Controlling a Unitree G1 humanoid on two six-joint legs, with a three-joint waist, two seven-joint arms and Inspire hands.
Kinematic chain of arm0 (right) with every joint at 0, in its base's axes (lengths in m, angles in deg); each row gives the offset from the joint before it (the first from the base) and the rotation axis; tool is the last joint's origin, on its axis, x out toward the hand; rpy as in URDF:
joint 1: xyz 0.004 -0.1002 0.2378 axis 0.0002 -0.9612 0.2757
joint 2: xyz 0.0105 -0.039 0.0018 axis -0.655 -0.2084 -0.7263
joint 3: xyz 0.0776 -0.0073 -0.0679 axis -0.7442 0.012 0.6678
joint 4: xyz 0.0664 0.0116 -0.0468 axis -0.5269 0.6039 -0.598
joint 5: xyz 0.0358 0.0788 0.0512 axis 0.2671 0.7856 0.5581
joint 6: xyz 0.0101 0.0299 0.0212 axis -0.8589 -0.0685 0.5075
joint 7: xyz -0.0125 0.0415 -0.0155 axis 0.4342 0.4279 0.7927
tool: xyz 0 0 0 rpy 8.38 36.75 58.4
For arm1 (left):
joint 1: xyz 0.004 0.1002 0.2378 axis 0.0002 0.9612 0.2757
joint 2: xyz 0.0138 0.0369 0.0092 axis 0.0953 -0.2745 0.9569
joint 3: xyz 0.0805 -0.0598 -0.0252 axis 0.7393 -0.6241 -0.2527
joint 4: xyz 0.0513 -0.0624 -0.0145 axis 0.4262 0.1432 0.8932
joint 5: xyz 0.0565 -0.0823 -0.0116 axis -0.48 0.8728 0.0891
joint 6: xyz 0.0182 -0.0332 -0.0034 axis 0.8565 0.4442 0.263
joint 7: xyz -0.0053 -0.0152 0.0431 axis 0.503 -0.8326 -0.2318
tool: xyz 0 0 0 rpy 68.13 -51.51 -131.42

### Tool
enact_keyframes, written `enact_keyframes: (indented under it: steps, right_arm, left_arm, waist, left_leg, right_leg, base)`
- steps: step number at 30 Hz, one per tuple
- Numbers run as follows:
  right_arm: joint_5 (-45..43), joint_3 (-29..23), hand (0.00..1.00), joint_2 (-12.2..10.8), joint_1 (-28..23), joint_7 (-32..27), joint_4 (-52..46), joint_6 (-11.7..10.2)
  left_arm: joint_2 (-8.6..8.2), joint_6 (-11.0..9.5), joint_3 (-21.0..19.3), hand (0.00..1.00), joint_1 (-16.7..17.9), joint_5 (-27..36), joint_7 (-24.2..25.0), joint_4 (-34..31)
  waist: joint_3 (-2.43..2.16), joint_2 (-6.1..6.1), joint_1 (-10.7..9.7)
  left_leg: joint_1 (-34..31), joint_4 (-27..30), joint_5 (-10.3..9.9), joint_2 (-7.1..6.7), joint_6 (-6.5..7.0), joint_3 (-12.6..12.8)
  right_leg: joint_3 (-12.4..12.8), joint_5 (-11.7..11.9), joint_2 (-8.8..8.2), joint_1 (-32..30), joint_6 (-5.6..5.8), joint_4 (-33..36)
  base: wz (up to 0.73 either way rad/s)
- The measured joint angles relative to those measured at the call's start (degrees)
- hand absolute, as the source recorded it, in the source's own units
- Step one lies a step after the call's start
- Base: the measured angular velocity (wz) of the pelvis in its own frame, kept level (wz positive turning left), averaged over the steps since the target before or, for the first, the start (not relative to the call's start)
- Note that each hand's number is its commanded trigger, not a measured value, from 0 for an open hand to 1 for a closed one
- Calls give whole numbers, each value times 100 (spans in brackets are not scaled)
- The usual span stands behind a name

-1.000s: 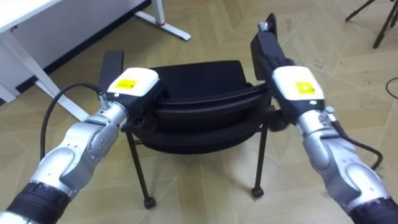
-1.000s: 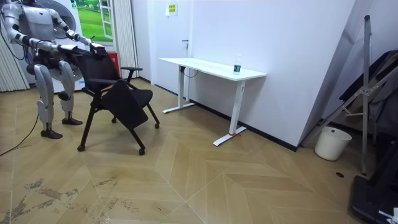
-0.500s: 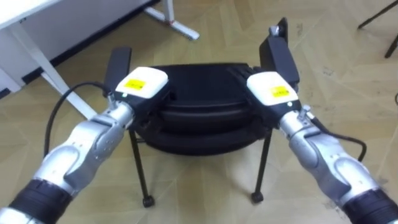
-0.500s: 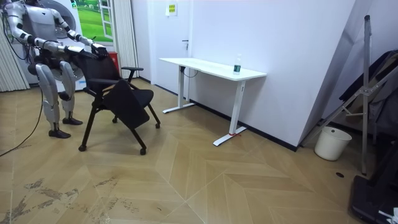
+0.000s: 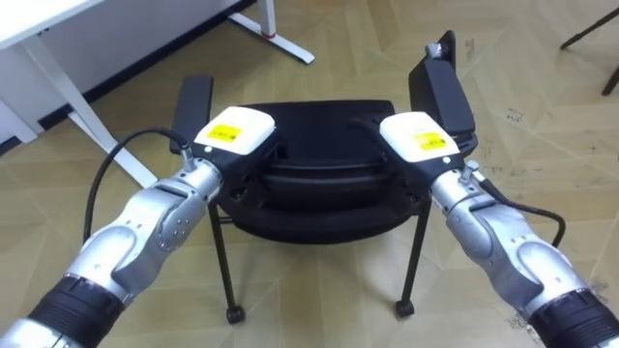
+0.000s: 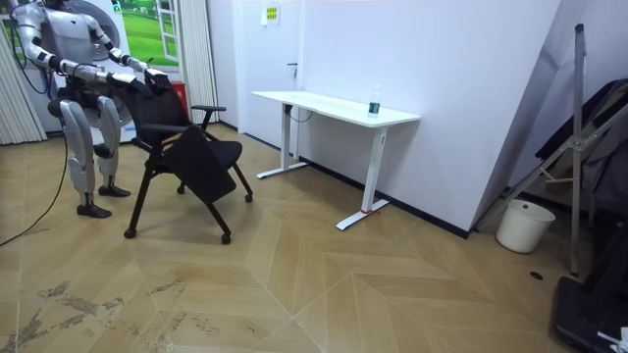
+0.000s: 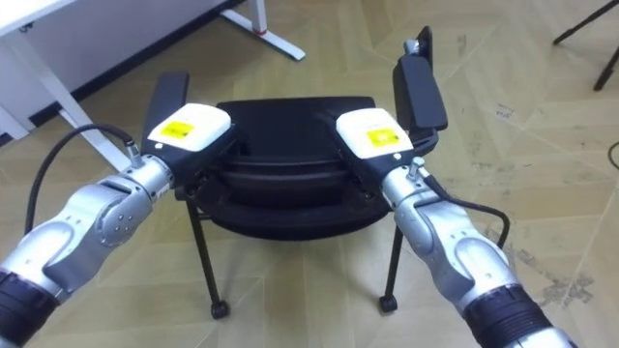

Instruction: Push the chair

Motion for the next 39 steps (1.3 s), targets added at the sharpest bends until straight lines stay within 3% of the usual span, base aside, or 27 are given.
enact_keyframes:
  steps: [30, 39]
  right_arm:
    - [-193, 8, 100, -26, 8, -303, 227, -117]
    - [-144, 144, 100, -60, 22, -658, 564, -120]
  left_arm:
    - [-8, -16, -17, 100, -3, 0, 48, -46]
    - [-169, 32, -12, 100, -12, -11, -26, 134]
  waist:
    - [23, -28, 15]
    - [53, -77, -4]
  left_leg:
    - [7, -25, 0, -1, 0, -14]
    - [110, 0, -1, 0, 0, -21]
  right_leg:
    - [-115, -21, -17, 72, 31, -79]
    - [-318, -35, -85, 231, 51, -75]
  base:
    - [0]
    - [4]
